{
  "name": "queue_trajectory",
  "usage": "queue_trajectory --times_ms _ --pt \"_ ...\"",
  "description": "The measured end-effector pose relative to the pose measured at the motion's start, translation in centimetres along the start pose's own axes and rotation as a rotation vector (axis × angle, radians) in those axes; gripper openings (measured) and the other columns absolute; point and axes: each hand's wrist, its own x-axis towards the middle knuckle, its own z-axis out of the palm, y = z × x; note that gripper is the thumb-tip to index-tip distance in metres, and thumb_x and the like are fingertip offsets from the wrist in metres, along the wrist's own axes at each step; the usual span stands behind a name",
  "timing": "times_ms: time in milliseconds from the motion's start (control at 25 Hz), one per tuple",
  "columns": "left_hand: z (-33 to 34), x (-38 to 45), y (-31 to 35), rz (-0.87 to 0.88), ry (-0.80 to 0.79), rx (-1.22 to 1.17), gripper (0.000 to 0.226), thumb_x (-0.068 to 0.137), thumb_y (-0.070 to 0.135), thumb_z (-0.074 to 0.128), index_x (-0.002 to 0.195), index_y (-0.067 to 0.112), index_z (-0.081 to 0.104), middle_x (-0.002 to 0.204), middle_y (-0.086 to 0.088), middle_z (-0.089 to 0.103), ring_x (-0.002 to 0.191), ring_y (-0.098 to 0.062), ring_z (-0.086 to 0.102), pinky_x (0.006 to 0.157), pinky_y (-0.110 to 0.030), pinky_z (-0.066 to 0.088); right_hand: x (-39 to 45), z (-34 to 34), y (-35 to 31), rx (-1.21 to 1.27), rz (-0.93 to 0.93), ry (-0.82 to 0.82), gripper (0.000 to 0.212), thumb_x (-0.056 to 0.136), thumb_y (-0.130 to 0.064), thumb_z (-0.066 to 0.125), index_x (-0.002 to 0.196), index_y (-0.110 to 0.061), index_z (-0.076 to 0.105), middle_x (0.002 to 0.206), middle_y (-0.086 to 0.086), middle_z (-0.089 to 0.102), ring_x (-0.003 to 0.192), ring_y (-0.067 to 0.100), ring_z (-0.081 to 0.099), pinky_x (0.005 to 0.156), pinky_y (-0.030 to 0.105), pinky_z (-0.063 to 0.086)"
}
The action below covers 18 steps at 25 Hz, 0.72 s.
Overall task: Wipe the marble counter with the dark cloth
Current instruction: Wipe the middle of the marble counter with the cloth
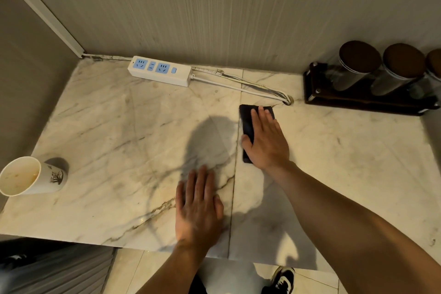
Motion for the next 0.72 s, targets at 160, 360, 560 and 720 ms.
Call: queue_trajectory --times_ms 160,360,560,720 --pt "-0.1 0.0 0.0 0.004 -0.004 0.003 0.058 0.091 0.034 0.033 0.146 0.015 0.034 0.154 -0.007 0.031 0.143 -0.024 0.021 0.114 -0.048 0.015 0.4 0.1 -0.4 0.055 0.165 0.028 0.070 0.093 -0.045 0.029 0.152 -0.015 0.004 0.161 0.008 0.002 0.146 0.022 -0.002 0.119 0.039 0.004" --pt "-0.1 0.0 -0.1 0.019 -0.010 0.028 0.058 0.091 0.034 0.031 0.144 0.013 0.037 0.153 -0.009 0.034 0.141 -0.027 0.027 0.112 -0.050 0.020 -0.6 0.4 -1.2 0.124 0.381 0.100 0.070 0.095 -0.042 0.029 0.151 -0.010 0.004 0.160 0.012 0.004 0.146 0.026 0.000 0.119 0.041 0.003" --pt "-0.1 -0.1 -0.1 0.038 0.005 0.052 0.056 0.094 0.034 0.030 0.144 0.011 0.036 0.152 -0.011 0.034 0.141 -0.029 0.027 0.112 -0.051 0.018 -3.6 0.9 -1.3 0.131 0.484 0.160 0.070 0.094 -0.038 0.031 0.151 -0.005 0.007 0.159 0.016 0.007 0.146 0.028 0.003 0.119 0.040 0.004" --pt "0.1 -0.1 -0.1 0.034 0.010 0.057 0.056 0.093 0.034 0.030 0.143 0.011 0.037 0.151 -0.010 0.036 0.140 -0.028 0.028 0.112 -0.050 0.017 -6.3 1.6 -1.5 0.125 0.510 0.186 0.070 0.092 -0.038 0.029 0.150 -0.002 0.012 0.158 0.018 0.013 0.146 0.030 0.009 0.118 0.040 0.007"
